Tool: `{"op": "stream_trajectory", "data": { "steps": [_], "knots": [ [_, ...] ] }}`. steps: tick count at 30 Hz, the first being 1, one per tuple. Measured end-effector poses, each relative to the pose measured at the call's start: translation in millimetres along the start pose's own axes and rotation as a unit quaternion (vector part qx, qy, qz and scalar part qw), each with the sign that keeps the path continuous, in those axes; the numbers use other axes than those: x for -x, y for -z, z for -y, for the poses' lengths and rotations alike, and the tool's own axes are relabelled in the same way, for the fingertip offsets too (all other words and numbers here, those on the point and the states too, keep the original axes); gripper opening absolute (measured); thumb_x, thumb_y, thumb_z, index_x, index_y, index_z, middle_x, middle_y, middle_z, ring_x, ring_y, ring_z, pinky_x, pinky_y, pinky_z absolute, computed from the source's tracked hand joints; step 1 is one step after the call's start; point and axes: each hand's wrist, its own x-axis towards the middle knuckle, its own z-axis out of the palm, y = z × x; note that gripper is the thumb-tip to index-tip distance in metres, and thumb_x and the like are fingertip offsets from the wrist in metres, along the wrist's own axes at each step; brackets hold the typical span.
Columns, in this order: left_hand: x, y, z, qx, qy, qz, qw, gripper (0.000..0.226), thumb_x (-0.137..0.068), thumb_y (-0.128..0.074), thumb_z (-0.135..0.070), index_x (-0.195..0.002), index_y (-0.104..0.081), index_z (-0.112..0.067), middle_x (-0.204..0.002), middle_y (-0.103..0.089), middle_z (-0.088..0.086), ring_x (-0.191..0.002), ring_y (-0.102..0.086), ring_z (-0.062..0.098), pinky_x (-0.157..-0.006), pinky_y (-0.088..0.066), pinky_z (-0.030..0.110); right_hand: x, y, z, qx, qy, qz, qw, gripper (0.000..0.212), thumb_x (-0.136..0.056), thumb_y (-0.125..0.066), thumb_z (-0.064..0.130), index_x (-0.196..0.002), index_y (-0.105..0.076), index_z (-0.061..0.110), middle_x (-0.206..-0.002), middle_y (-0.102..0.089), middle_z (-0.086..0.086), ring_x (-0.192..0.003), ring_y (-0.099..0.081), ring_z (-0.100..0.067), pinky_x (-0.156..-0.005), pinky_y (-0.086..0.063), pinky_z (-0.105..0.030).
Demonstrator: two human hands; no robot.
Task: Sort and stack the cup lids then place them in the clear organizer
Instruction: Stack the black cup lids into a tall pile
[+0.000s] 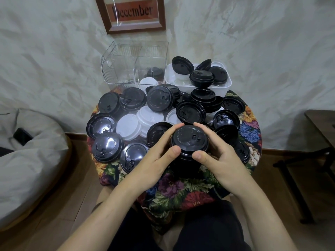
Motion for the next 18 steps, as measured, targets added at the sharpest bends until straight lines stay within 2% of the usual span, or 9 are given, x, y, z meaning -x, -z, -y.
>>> {"op": "stream_trajectory", "data": {
  "steps": [8,13,18],
  "knots": [
    [5,1,-10,-0.035,0.011,0.016,0.999,0.053,-0.104,-0.043,-0.041,-0.155,-0.029,-0.047,-0.145,-0.045,-0.042,-0.139,-0.041,-0.012,-0.107,-0.032,0.006,1,1,2,0.002,-0.005,-0.001,1.000,0.068,-0.086,-0.074,0.035,-0.149,-0.048,0.039,-0.134,-0.064,0.030,-0.129,-0.057,0.005,-0.104,-0.043,-0.012],
    [3,7,-12,-0.055,0.015,0.027,0.998,0.060,-0.101,-0.052,-0.046,-0.156,-0.028,-0.050,-0.149,-0.045,-0.037,-0.141,-0.042,-0.008,-0.111,-0.033,0.014,3,-1,5,0.009,-0.011,-0.008,1.000,0.069,-0.088,-0.077,0.037,-0.150,-0.047,0.043,-0.137,-0.061,0.031,-0.131,-0.055,0.006,-0.110,-0.043,-0.026],
    [1,10,-7,-0.044,0.008,0.029,0.999,0.058,-0.103,-0.056,-0.047,-0.156,-0.032,-0.048,-0.152,-0.048,-0.029,-0.143,-0.043,-0.003,-0.117,-0.033,0.030,4,-5,9,0.034,-0.005,-0.016,0.999,0.071,-0.088,-0.081,0.042,-0.149,-0.047,0.044,-0.137,-0.061,0.028,-0.131,-0.055,0.004,-0.107,-0.042,-0.023]
  ]
}}
